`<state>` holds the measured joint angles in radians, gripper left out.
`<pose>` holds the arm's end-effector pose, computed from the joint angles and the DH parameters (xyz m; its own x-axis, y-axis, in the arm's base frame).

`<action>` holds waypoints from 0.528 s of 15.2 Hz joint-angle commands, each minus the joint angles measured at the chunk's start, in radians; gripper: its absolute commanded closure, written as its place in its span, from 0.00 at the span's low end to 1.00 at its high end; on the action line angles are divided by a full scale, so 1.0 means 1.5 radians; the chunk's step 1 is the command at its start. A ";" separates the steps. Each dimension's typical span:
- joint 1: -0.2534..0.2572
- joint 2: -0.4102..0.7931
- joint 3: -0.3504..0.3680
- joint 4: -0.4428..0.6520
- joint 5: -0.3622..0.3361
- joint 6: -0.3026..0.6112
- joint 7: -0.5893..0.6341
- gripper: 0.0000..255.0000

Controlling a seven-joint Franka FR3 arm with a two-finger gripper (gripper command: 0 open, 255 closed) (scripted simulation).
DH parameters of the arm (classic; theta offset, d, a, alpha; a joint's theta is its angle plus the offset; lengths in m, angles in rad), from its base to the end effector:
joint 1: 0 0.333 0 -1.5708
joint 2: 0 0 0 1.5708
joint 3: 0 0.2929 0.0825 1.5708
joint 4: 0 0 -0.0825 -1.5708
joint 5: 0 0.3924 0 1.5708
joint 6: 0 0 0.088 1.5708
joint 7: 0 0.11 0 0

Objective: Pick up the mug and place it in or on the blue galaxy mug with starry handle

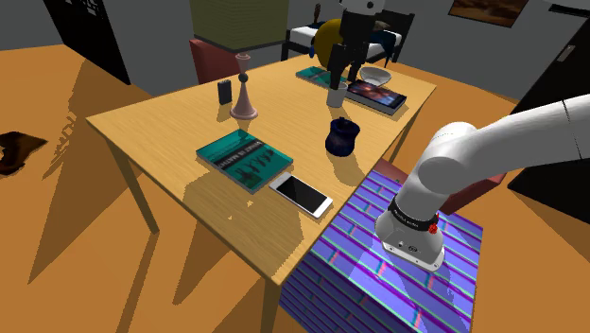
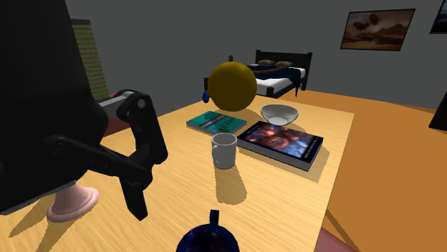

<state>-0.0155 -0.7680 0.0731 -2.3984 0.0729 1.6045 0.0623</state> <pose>0.3370 0.0312 0.5469 0.9992 -0.0290 -0.0285 -0.0296 -0.9994 -0.0203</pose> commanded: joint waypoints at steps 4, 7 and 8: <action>-0.016 0.018 -0.041 -0.012 -0.028 0.031 -0.052 0.00; -0.030 0.046 -0.082 -0.016 -0.055 0.065 -0.102 0.00; -0.035 0.057 -0.095 -0.015 -0.063 0.076 -0.119 0.00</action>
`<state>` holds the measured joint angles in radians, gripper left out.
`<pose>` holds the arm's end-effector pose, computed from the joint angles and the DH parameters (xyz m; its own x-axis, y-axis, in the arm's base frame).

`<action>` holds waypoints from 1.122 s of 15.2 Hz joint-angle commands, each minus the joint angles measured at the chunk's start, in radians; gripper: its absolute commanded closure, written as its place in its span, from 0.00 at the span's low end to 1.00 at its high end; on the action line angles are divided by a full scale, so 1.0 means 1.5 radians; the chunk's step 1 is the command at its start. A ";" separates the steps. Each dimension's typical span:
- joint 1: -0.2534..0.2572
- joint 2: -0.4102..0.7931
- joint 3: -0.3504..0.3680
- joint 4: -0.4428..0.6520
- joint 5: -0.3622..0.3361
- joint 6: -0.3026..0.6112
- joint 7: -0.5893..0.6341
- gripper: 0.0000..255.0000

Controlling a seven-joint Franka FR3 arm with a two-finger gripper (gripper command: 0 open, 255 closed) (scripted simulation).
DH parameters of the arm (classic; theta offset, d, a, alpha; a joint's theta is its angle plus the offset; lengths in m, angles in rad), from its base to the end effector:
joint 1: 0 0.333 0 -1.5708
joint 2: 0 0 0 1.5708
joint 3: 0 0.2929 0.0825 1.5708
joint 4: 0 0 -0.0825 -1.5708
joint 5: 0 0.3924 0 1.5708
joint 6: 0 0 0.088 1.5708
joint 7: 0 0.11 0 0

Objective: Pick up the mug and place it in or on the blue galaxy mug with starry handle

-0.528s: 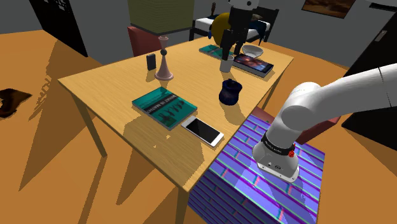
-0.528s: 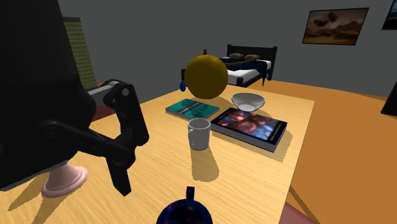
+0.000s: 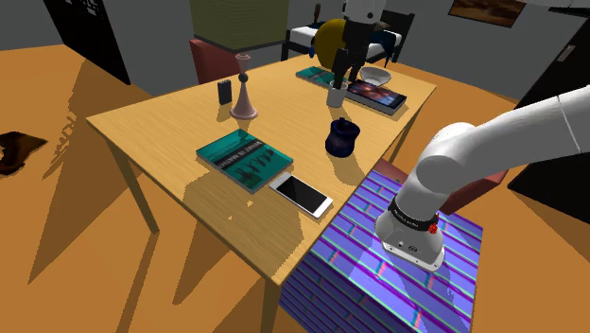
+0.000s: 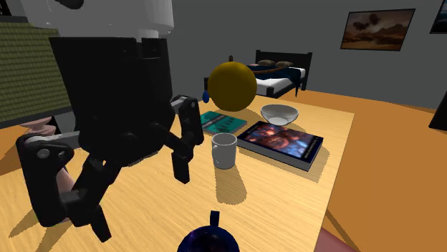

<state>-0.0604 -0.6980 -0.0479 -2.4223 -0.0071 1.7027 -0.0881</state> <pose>0.3587 -0.0414 0.5198 0.9998 -0.0074 -0.0200 -0.0079 -0.9996 -0.0256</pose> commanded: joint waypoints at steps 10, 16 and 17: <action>-0.040 0.165 -0.145 0.055 -0.055 0.124 -0.186 0.00; -0.048 0.290 -0.218 0.129 -0.038 0.179 -0.293 0.00; -0.049 0.313 -0.229 0.145 -0.031 0.186 -0.313 0.00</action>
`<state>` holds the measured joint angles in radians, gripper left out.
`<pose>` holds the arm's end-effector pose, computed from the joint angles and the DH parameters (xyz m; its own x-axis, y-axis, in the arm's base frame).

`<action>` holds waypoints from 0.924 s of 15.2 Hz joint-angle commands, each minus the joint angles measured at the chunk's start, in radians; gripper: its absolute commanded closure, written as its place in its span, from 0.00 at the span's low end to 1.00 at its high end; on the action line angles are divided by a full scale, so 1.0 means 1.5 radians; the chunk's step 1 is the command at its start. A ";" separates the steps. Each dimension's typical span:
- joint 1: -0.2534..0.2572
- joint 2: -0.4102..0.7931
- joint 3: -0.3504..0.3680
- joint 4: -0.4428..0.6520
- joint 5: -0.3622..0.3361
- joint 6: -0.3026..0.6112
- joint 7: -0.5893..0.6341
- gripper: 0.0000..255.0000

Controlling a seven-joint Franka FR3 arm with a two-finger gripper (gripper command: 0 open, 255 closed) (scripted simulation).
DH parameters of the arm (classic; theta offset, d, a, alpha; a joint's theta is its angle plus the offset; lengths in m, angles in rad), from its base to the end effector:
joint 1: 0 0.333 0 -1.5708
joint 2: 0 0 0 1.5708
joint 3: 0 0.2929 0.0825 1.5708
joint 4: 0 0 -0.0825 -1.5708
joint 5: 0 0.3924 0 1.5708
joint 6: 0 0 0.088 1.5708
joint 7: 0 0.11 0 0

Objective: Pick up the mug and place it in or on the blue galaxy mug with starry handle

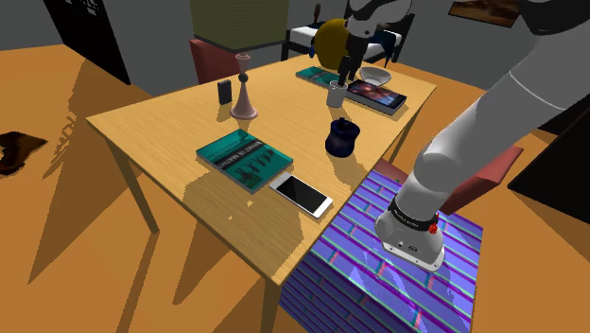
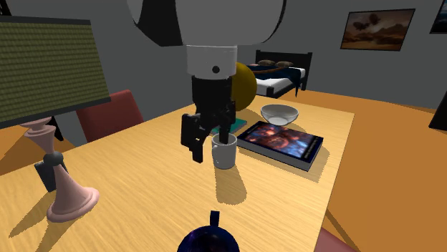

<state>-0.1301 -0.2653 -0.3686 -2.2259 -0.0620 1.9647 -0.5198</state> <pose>0.4240 -0.2413 0.4457 0.9983 0.0575 0.0089 0.0578 -0.9976 -0.0383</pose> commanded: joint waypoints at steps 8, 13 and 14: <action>-0.032 0.228 -0.079 0.170 0.103 0.040 -0.186 0.00; -0.082 0.367 -0.085 0.303 0.180 0.026 -0.277 0.00; -0.094 0.395 -0.084 0.333 0.194 0.020 -0.292 0.00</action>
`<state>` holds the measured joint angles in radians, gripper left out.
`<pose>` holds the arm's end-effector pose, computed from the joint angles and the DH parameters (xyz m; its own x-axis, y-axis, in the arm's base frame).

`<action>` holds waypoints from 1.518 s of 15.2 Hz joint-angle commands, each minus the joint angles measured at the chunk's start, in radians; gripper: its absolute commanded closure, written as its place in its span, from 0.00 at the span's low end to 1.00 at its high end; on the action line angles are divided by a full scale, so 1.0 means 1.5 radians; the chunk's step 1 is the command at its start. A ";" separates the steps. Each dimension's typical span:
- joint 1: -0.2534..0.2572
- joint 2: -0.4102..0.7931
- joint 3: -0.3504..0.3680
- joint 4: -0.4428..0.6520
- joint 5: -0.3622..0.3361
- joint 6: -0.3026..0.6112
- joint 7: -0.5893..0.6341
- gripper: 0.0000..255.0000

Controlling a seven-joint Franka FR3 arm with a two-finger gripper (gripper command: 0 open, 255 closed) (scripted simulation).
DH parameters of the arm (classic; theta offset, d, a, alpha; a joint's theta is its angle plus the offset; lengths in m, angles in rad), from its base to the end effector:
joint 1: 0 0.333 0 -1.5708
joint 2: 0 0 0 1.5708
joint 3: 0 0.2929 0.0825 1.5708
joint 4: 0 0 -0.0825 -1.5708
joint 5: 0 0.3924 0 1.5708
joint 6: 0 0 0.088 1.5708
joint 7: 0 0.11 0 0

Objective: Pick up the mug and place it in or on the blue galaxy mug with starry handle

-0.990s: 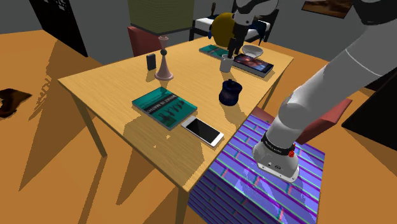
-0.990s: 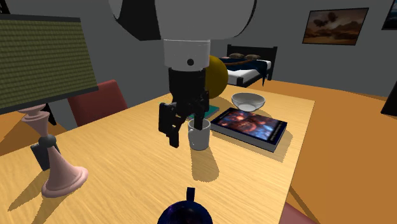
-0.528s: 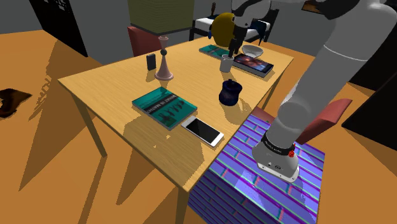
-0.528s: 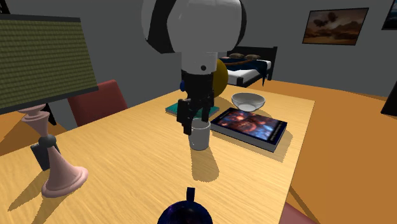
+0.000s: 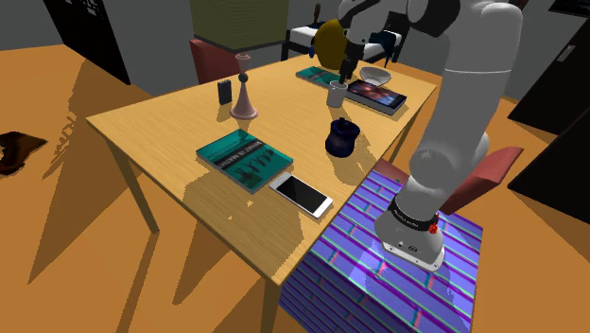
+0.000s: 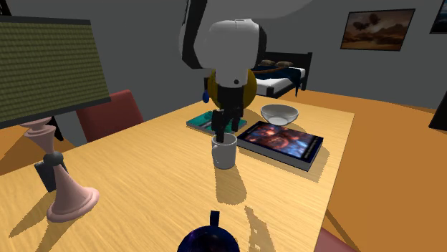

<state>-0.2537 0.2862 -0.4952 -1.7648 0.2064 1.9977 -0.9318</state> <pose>0.4818 -0.4050 0.3877 0.9934 0.1106 0.0316 0.1120 -0.9927 -0.0443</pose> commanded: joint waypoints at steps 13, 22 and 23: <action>-0.092 0.207 0.029 0.188 0.091 -0.002 -0.086 0.00; -0.092 0.209 0.030 0.186 0.092 0.002 -0.087 1.00; -0.092 0.209 0.030 0.186 0.092 0.002 -0.087 1.00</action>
<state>-0.3919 0.5991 -0.4508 -1.4857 0.3441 2.0012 -1.0624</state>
